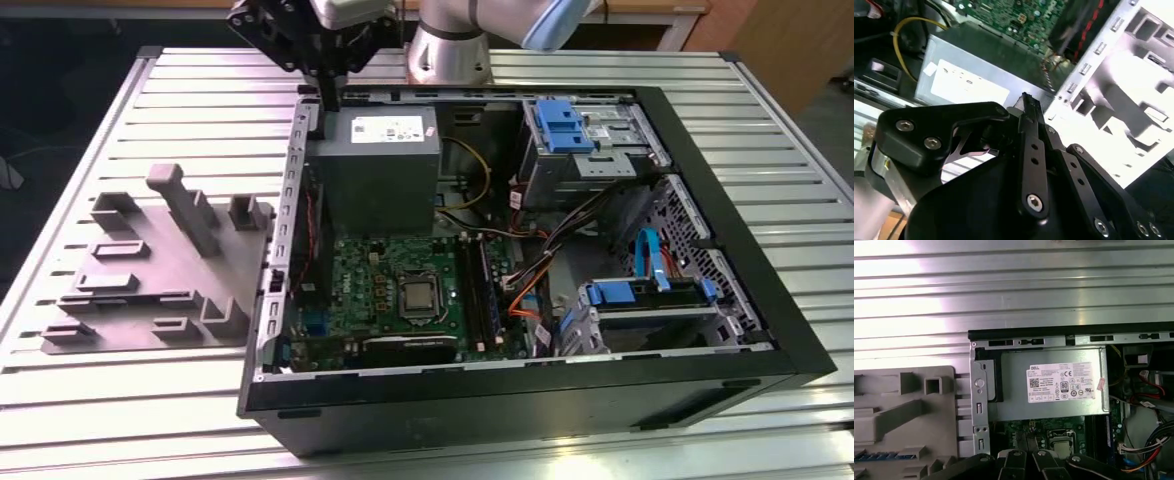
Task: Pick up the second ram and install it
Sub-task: 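Reach for the second ram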
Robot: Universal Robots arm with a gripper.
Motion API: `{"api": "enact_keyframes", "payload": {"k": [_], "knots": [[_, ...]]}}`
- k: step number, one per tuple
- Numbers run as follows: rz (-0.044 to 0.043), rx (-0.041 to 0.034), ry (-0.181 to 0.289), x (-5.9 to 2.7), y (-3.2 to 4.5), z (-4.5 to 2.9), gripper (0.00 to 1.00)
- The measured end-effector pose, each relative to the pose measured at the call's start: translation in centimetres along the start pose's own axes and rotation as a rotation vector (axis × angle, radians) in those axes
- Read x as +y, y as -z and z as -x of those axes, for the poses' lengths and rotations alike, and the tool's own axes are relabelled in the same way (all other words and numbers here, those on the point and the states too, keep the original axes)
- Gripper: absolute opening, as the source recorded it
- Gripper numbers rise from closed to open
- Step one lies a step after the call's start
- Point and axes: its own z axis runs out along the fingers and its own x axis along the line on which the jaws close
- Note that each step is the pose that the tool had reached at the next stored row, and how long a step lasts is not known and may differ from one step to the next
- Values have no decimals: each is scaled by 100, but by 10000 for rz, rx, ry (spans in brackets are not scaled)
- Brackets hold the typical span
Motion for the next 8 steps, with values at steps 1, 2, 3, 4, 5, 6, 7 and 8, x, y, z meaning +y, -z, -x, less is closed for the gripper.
{"api": "enact_keyframes", "payload": {"k": [1,2,3,4,5,6,7,8], "knots": [[-1,-2,1,-3,1,-32,10],[0,-6,1,-5,2,-64,10],[0,-9,0,-7,3,-96,10],[0,-13,-1,-10,4,-128,10],[2,-17,0,-12,4,-160,10],[2,-21,1,-15,5,-193,10],[2,-25,2,-17,6,-225,10],[2,-29,2,-20,7,-259,10]]}}
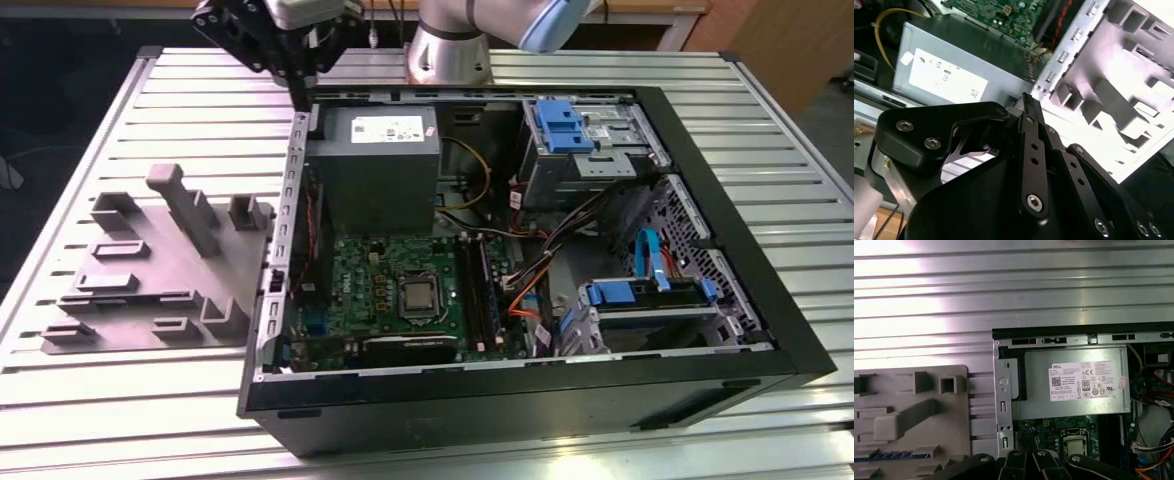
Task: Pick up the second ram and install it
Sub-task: 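Reach for the second ram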
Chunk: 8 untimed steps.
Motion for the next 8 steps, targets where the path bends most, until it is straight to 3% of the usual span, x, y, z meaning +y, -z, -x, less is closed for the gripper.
{"api": "enact_keyframes", "payload": {"k": [8], "knots": [[2,-43,1,-22,1,-296,10]]}}
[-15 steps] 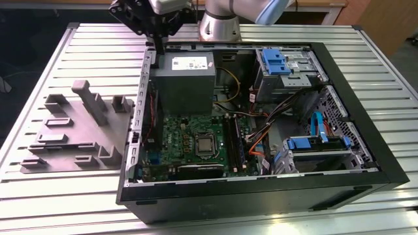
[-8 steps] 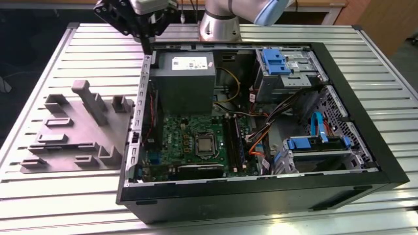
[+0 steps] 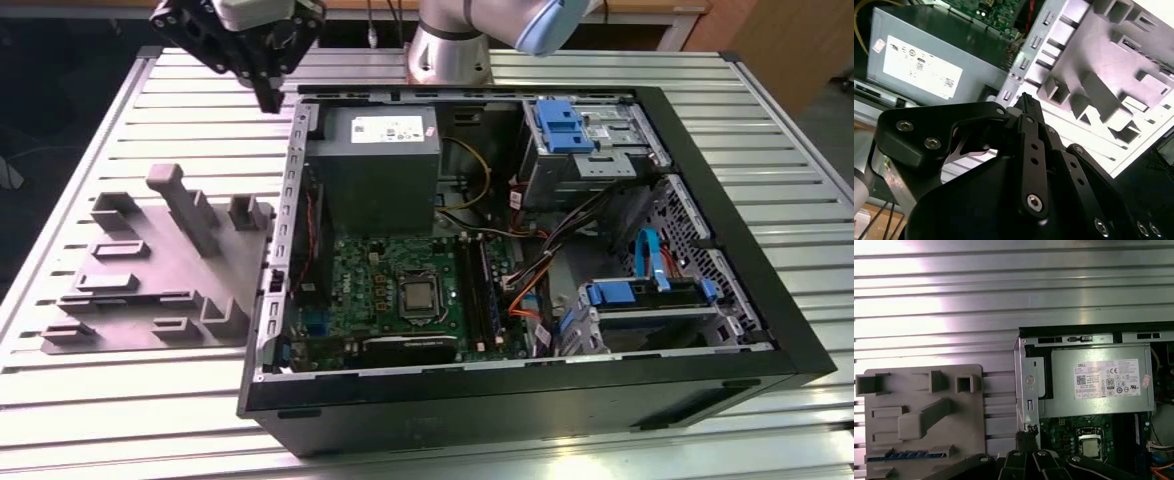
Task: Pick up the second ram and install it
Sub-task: 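Reach for the second ram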
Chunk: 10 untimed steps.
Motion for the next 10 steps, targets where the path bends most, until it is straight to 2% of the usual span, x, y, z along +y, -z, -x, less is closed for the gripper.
{"api": "enact_keyframes", "payload": {"k": [5,10], "knots": [[1,-8,-1,-12,-12,-148,10],[2,-8,0,-26,-34,-234,10]]}}
